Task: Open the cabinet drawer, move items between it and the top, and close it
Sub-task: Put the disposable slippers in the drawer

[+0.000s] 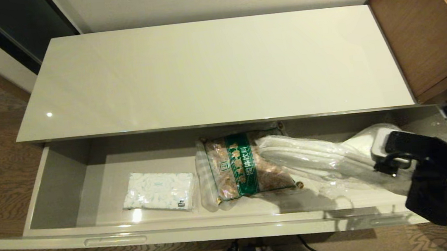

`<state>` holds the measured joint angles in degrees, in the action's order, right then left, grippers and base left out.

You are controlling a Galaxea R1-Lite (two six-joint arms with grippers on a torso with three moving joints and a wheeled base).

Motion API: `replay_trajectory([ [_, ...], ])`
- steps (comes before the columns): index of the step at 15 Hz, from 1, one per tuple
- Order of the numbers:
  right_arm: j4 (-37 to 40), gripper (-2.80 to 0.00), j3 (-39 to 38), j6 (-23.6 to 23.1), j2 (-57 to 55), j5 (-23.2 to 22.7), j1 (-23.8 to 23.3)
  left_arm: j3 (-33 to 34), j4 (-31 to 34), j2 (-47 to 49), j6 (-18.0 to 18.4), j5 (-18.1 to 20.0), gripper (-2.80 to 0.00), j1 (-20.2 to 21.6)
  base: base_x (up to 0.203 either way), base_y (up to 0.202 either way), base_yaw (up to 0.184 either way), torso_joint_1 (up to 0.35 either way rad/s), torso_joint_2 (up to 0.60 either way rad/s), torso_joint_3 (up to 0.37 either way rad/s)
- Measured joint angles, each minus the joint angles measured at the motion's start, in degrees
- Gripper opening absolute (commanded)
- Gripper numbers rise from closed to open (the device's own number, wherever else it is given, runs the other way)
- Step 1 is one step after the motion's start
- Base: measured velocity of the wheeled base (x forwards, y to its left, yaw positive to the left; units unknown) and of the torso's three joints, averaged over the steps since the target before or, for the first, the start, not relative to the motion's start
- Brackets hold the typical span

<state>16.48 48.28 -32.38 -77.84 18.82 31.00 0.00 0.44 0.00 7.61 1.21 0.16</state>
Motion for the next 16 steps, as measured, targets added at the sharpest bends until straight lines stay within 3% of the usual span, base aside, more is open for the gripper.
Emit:
replay_trajectory([
  [12,-36.0,-2.80,-4.0,0.6,-25.3,4.0,-2.6,0.0,0.1,0.0,0.0,0.0,-2.80,0.0,0.000,0.000,0.000,0.000,0.00,0.000],
  [16,-49.8,-2.80,-5.2,1.1,-30.8,8.1,-3.0,0.0,0.1,0.0,0.1,0.0,-2.80,0.0,0.000,0.000,0.000,0.000,0.00,0.000],
])
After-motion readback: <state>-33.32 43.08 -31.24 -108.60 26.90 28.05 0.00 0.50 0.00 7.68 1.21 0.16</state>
